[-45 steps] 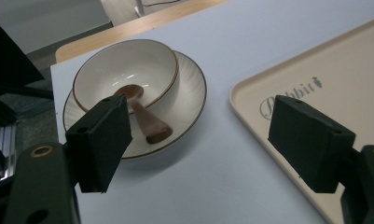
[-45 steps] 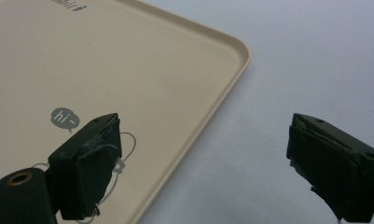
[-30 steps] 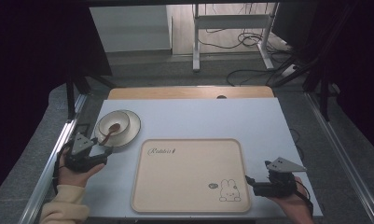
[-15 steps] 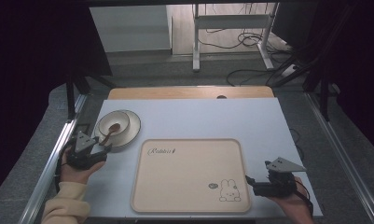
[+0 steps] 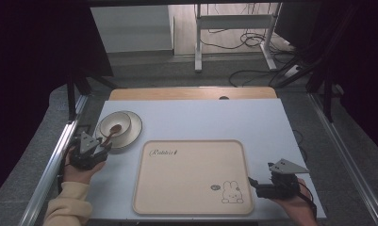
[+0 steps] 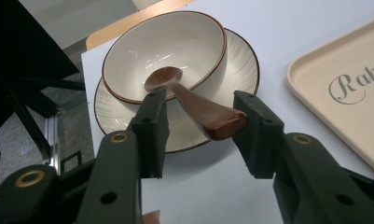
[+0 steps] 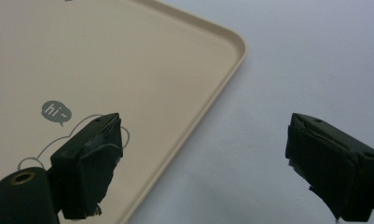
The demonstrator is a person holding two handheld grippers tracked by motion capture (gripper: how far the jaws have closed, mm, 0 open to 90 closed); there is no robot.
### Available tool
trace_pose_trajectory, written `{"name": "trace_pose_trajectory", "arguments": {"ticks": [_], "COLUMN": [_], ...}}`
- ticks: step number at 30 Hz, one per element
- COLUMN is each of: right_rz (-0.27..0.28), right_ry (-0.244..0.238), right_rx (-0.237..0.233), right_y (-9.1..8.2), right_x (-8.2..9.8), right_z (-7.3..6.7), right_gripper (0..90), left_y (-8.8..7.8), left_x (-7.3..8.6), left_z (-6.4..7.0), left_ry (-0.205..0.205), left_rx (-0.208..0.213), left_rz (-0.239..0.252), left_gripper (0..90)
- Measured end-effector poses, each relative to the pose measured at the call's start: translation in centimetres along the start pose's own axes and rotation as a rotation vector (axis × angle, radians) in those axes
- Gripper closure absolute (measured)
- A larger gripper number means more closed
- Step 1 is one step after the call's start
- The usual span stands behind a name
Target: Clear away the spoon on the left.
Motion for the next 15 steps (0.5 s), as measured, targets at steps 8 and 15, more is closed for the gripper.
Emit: {"name": "trace_pose_trajectory", "arguments": {"ticks": [8, 15], "right_rz": [-0.009, 0.006], "right_ry": [0.004, -0.006], "right_rx": [0.006, 0.014], "right_y": [0.06, -0.03], "right_x": [0.1, -0.08], "right_z": [0.12, 0.04], "right_gripper": [11.6, 12.2], "left_y": [0.18, 0.22], "left_x": [0.07, 0.12], "left_z": [0.21, 0.18], "left_ry": [0.024, 0.032], "left_rx": [-0.006, -0.017], "left_rz": [0.0, -0.004], "left_gripper": [65.4, 70.6]}}
Point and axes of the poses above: each handheld gripper's, and its own axes: y roughly forward along the jaws, x roughly out of its underside, z roughly to its right, the point moved 6 cm from there along y, roughly forward along the jaws, and after that the axes turned 11 degrees about -x, right-handed, at the moved point
